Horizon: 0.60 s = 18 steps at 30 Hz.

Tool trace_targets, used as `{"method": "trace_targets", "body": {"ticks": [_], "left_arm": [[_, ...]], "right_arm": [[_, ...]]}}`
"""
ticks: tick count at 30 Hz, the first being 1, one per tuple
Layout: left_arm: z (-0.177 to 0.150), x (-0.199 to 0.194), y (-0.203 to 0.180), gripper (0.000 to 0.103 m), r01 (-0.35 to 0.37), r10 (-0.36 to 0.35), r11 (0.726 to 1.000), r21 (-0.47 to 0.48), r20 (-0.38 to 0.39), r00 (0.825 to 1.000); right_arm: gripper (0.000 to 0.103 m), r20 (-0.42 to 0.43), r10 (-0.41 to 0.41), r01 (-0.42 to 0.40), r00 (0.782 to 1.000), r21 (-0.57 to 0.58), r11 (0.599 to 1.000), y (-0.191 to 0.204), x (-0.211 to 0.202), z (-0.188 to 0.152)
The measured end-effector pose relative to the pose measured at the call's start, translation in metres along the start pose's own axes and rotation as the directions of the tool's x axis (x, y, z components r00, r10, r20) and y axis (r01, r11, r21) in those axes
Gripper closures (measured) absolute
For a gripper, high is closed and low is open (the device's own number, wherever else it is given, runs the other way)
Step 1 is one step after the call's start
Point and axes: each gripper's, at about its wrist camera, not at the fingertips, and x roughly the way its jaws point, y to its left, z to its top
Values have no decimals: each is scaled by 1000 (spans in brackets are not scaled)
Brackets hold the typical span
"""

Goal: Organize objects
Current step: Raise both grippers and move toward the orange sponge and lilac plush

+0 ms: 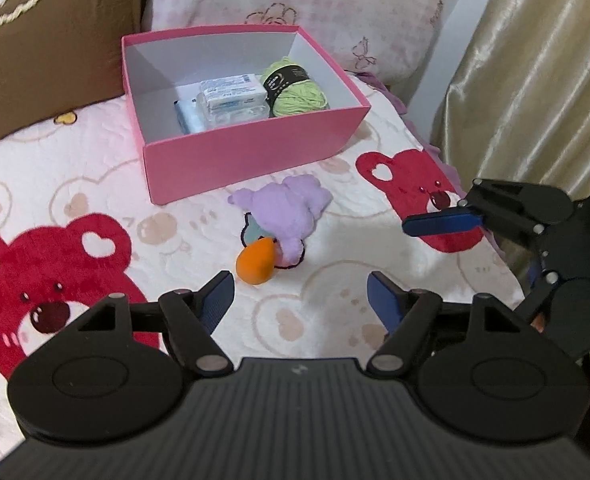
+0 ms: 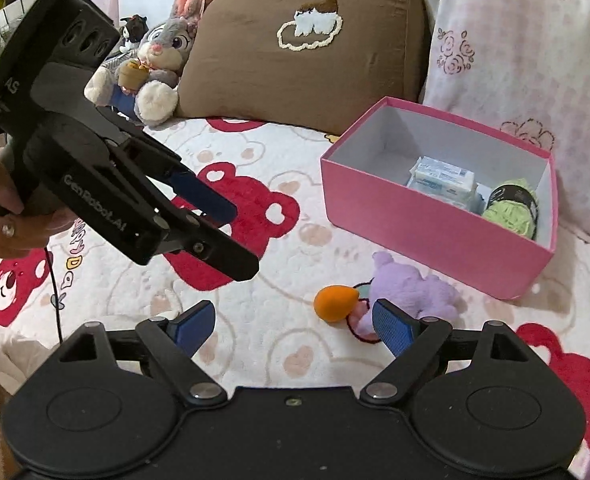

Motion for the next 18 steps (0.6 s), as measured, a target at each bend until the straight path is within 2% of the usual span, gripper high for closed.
{"method": "trace_targets", "body": {"ticks": [9,13,18], "left_arm": [[-20,31,12,23,-17,18,1000,-14,77,997],[-29,53,21,23,-22,25,999,-43,79,997],[-41,78,31,23,-46,52,996,-79,83,995]], "right_arm": [[14,31,-49,52,998,-112,992,3,45,-23],[14,32,8,-2,999,-161,987,-1,69,-33],[14,30,1,3,1000,-141,990,-9,98,-40]]}}
